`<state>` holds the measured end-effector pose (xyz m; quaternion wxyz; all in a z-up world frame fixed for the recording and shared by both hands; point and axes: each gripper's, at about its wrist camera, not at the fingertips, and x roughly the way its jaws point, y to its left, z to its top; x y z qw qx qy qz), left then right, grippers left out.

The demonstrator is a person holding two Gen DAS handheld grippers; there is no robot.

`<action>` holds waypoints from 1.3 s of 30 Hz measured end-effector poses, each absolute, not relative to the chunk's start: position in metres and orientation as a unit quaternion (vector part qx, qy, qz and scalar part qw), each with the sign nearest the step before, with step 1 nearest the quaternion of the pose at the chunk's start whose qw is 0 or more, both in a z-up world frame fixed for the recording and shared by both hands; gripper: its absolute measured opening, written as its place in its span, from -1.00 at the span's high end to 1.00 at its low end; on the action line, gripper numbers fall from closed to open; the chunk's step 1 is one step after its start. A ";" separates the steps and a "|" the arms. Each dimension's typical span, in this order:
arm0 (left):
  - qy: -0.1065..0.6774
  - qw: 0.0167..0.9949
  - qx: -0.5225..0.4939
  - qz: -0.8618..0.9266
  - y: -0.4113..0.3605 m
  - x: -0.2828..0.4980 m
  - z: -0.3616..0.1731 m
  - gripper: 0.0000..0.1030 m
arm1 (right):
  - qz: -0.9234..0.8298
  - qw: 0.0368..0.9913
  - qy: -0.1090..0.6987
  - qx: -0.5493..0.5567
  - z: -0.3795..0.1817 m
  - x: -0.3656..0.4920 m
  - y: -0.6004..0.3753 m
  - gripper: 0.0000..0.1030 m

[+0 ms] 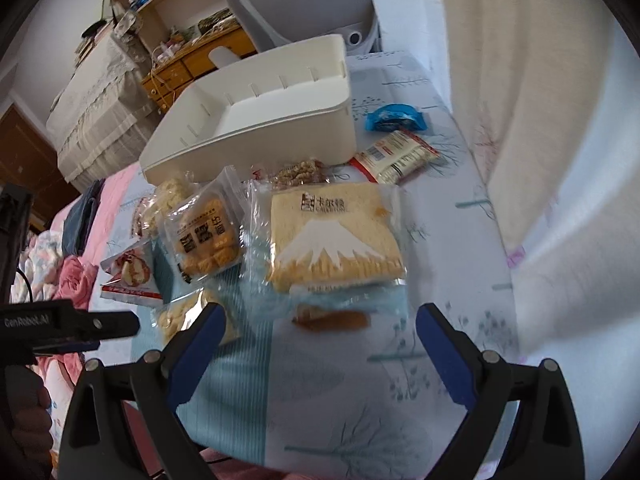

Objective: Organize snacks
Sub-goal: 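Grasp the cracker bag with the left tool while the right tool grasps the mountain-print bread pack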

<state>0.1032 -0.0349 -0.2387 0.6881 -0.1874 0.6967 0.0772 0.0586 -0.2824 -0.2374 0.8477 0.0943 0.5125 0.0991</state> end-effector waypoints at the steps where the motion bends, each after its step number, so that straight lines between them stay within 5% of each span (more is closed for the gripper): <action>1: 0.701 0.683 -0.187 0.081 -0.036 0.106 -0.245 -0.99 | 0.101 0.845 0.517 0.090 -0.242 0.064 -0.281 -0.88; 11: 0.723 0.655 -0.195 0.106 -0.043 0.119 -0.292 -0.97 | 0.115 0.831 0.544 0.024 -0.285 0.101 -0.258 -0.92; 31: 0.724 0.637 -0.239 0.116 -0.039 0.148 -0.340 -0.63 | 0.127 0.833 0.535 -0.061 -0.297 0.137 -0.237 -1.00; 39: 0.731 0.628 -0.245 0.109 -0.026 0.130 -0.343 -0.53 | 0.133 0.819 0.553 -0.076 -0.294 0.137 -0.235 -0.70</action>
